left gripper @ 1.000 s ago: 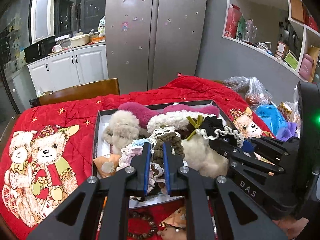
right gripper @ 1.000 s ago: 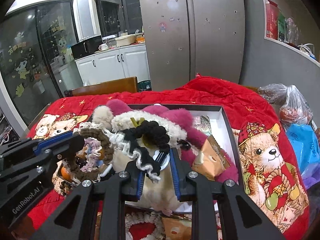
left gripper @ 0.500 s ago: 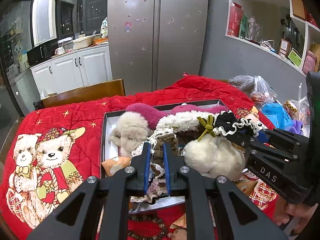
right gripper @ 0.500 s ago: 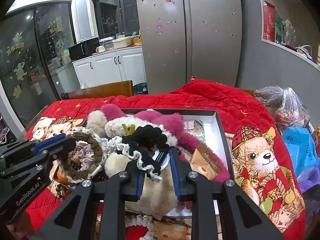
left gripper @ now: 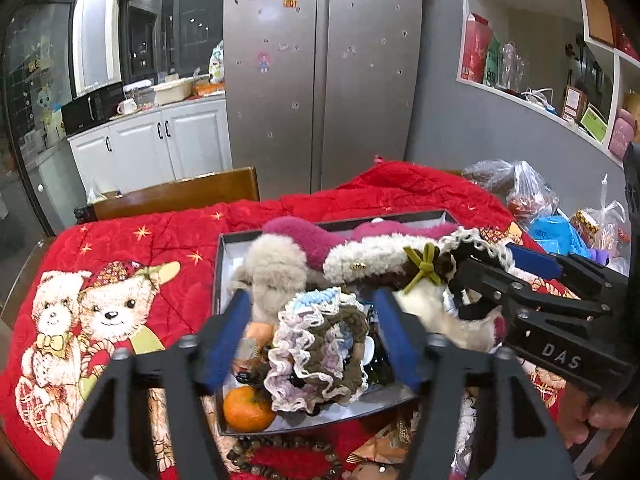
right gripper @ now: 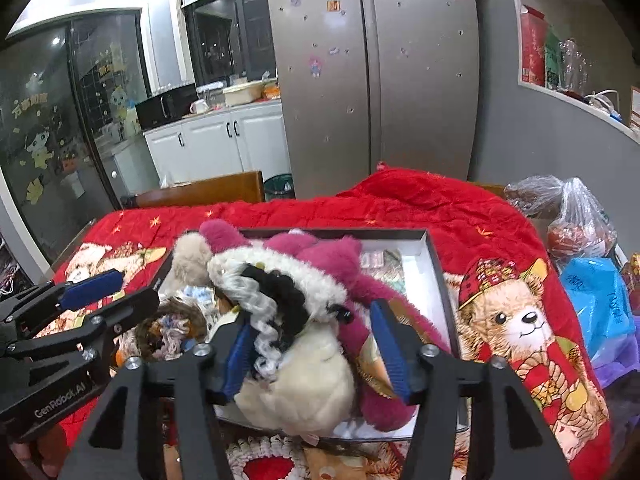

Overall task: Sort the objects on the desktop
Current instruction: 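Open both tools to drop the scrunchies into the box, then withdraw both tools from the box back over the table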

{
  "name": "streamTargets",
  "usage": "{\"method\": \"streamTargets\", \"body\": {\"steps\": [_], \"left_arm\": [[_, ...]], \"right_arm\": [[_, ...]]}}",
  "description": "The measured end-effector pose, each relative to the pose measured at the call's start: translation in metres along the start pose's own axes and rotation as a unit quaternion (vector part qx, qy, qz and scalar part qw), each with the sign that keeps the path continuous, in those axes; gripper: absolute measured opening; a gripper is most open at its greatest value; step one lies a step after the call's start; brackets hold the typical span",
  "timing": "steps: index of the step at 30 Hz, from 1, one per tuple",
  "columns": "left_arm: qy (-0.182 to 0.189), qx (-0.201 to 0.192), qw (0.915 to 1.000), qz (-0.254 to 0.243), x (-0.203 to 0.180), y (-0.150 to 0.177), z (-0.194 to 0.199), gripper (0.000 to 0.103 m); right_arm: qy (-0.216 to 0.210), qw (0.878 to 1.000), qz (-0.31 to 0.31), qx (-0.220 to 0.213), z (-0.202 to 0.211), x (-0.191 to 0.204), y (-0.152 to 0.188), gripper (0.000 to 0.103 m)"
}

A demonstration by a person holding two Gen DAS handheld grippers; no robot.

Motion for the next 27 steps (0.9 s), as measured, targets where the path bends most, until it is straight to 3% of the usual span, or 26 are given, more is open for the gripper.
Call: {"method": "streamTargets", "body": {"steps": [2,14,27], "left_arm": [[0.002,-0.008,1.0000,-0.002,0.000,-0.002,0.004,0.074],[-0.002,-0.013,0.9999,-0.010,-0.002,-0.004,0.007,0.076],[-0.002,-0.018,0.9998,-0.005,0.000,-0.006,0.014,0.076]], "right_arm": [[0.001,1.000,-0.003,-0.006,0.003,-0.002,-0.002,0.069],[-0.011,1.000,-0.023,-0.013,0.010,-0.013,-0.006,0.069],[-0.008,0.998,-0.025,-0.049,0.038,-0.018,-0.020,0.070]]}}
Point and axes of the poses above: each gripper's, at about its wrist camera, not at the fingertips, and z roughly against the way its jaws point, x to its left, y to its underside, the point moved 1 cm from there along -z, roughly the way its jaws point, and after that the axes turned 2 degrees about -x, right-handed, at the moved point
